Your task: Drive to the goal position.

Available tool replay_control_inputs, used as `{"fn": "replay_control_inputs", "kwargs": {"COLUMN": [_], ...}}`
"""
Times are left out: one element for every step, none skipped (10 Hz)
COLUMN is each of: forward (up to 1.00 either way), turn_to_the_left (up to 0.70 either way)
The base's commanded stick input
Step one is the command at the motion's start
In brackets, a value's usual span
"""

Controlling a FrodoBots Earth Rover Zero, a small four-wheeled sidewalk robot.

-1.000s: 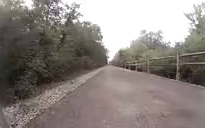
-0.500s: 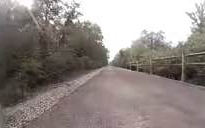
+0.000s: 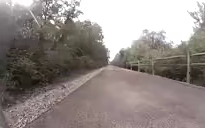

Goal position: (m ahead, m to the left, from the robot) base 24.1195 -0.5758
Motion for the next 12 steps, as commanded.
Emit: {"fn": "replay_control_inputs", "kwargs": {"forward": [0.70,0.70,0.70,0.70,0.70,0.70,0.70,0.70,0.70,0.70,0.70,0.70], "turn_to_the_left": [0.00,0.00,0.00,0.00,0.00,0.00,0.00,0.00,0.00,0.00,0.00,0.00]}}
